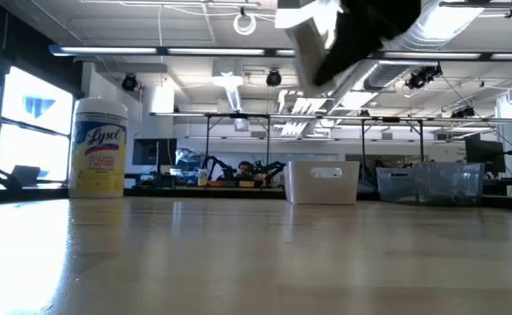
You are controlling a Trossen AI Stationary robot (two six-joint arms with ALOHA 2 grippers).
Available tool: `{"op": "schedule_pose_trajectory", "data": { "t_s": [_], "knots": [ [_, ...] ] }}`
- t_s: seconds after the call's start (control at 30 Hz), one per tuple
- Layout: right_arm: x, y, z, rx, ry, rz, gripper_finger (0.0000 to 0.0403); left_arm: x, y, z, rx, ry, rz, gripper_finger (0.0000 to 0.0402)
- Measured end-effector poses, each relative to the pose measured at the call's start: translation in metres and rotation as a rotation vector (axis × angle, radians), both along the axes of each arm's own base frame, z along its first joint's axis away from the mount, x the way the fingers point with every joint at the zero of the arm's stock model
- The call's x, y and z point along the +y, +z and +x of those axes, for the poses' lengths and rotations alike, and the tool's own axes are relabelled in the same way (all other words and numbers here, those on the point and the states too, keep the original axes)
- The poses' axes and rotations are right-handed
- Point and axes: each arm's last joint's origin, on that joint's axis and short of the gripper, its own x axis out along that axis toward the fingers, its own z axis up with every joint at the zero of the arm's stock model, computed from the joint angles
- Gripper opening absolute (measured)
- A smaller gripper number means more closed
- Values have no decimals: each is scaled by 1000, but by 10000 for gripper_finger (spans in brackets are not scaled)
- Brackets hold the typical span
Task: Pick & Place First Aid Supplies
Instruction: Put the green bandage into the black bin
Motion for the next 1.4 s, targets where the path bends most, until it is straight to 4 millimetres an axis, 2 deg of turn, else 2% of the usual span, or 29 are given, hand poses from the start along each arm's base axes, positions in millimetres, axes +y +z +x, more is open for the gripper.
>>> {"op": "schedule_pose_trajectory", "data": {
  "t_s": [0.17,0.3,0.4,0.53,0.63,0.77,0.9,1.1,1.23,1.4],
  "knots": [
    [-55,13,-39,153,-400,-20,1,4,-11,-4,127,10,-2,200],
    [-102,19,-67,247,-750,-76,1,5,-11,-4,112,44,7,200],
    [-135,19,-80,313,-938,-91,1,5,-10,-4,108,47,9,200],
    [-177,4,-93,406,-1070,-77,1,5,-10,-3,108,43,6,200],
    [-208,-13,-110,502,-1160,-28,2,5,-10,-3,107,43,6,200],
    [-236,-28,-134,586,-1267,-13,15,5,-10,-3,107,42,9,200],
    [-251,-37,-145,610,-1290,48,49,5,-10,-3,85,40,55,200],
    [-257,-42,-143,547,-1299,66,127,7,-9,-2,43,98,86,200],
    [-252,-40,-141,554,-1245,89,164,7,-9,-2,51,108,56,200],
    [-235,-22,-142,474,-1177,118,165,6,-1,-4,83,88,-11,200]
  ]
}}
